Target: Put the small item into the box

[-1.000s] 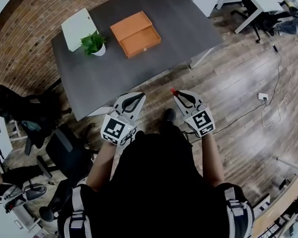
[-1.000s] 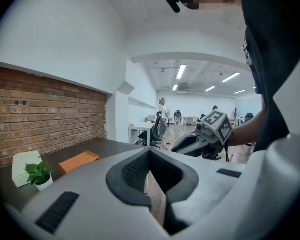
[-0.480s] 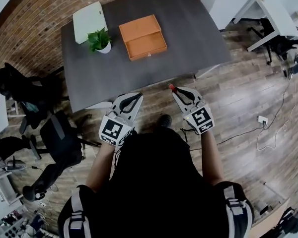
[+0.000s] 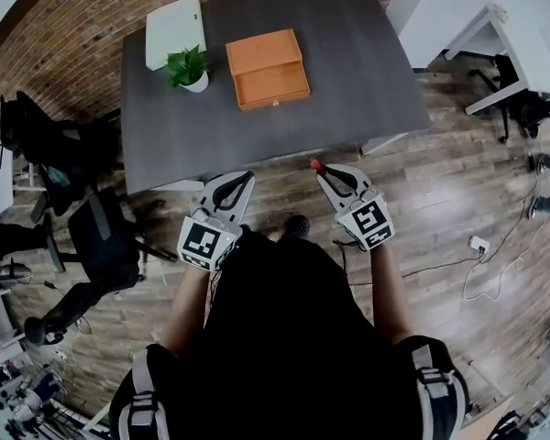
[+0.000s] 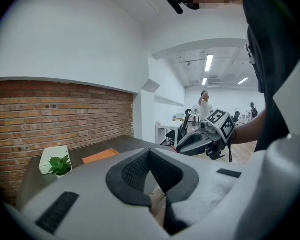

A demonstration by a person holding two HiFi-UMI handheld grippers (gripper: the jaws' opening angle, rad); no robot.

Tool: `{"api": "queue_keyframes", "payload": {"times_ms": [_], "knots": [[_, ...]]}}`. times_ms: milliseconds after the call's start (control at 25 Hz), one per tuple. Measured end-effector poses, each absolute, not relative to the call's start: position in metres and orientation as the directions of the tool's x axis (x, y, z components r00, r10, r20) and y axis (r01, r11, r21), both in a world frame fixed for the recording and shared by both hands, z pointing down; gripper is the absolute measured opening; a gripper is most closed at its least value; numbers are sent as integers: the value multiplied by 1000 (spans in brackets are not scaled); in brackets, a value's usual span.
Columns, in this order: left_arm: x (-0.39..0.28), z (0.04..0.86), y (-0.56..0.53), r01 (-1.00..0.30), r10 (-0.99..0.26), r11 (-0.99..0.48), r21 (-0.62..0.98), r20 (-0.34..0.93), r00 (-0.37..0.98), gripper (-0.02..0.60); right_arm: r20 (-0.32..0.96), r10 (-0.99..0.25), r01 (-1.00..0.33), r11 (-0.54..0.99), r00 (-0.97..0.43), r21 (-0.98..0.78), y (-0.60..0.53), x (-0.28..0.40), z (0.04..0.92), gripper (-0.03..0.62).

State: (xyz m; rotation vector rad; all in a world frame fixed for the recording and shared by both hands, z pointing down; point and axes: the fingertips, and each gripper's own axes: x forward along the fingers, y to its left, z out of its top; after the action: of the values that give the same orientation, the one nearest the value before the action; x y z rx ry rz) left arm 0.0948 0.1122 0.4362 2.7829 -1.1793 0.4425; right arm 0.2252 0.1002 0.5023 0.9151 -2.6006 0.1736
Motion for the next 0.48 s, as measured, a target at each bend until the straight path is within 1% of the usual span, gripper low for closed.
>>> {"api": "queue_keyframes", "payload": {"times_ms": [160, 480], "knots": [[95, 436, 113, -732, -706, -681, -32, 293, 644, 23, 379, -569, -603, 797, -730, 35, 95, 223, 495, 67], [100, 434, 107, -712, -689, -701, -39, 294, 663, 23, 350, -561, -593, 805, -750, 22, 92, 197, 490, 67]]}}
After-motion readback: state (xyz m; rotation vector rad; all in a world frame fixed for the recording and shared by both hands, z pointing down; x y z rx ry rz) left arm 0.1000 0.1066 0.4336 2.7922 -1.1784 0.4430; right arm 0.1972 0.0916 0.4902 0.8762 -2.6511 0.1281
